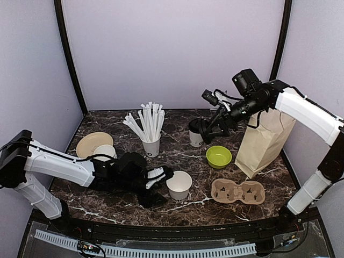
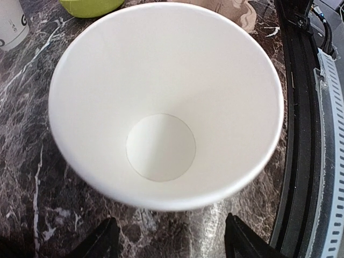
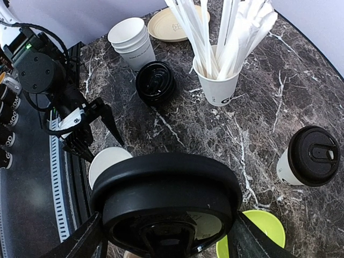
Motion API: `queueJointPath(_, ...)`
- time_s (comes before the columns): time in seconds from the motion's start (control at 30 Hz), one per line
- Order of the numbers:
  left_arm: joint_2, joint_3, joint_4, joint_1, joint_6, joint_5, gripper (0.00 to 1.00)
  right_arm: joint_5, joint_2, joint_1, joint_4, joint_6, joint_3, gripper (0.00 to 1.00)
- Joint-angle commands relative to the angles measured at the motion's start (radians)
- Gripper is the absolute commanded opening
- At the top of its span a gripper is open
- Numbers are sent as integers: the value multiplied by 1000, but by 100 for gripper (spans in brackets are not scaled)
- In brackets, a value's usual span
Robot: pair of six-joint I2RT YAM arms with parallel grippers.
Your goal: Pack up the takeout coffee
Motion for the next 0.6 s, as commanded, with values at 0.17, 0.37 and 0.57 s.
queueJointPath(0.17, 104, -18, 271, -6, 77, -6, 69, 83, -35, 63, -52, -67, 5, 73)
queueJointPath(0.37, 188, 18, 329, -7, 89, 42, 66, 123, -18, 95, -81, -97, 11, 73)
queueJointPath(0.57, 242, 64, 360, -15, 99, 73, 64, 144, -13, 124, -87, -105, -4, 73)
